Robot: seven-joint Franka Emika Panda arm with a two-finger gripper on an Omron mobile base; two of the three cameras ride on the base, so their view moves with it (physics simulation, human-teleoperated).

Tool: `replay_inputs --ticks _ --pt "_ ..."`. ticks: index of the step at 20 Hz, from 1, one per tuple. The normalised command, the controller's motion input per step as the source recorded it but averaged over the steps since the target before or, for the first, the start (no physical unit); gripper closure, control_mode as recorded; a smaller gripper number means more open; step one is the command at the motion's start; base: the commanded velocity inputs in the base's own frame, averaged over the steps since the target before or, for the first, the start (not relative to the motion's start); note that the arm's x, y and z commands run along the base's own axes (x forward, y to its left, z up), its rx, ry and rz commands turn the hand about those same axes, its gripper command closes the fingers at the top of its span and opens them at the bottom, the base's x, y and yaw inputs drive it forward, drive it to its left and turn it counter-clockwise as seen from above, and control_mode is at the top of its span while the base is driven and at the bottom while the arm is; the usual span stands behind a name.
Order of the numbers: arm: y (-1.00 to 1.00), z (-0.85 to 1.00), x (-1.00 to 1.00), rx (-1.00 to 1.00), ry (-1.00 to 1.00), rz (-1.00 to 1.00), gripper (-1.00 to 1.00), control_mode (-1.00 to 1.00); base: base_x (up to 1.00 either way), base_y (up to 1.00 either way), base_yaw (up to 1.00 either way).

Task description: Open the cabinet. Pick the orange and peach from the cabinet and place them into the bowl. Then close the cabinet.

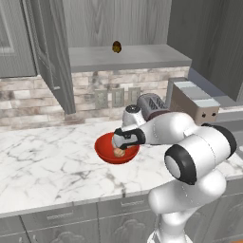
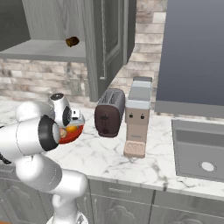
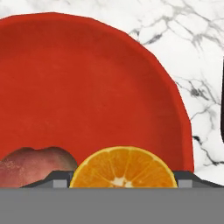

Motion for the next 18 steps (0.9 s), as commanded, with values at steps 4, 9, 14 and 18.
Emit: replay_inputs --ticks 4,9,14,18 --pt "0.0 0.0 0.01 0.0 0.06 0.0 1.0 -1.0 0.0 0.0 0.0" --pt "0.03 -0.02 0.02 -0.01 0.01 0.0 -1.0 -1.0 0.0 0.0 0.0" --pt "0.01 0.0 0.02 0.0 0.0 0.0 -1.0 -1.0 0.0 0.0 0.0" --pt "0.0 0.13 0.0 0.0 0.0 0.0 -1.0 -1.0 0.0 0.0 0.0"
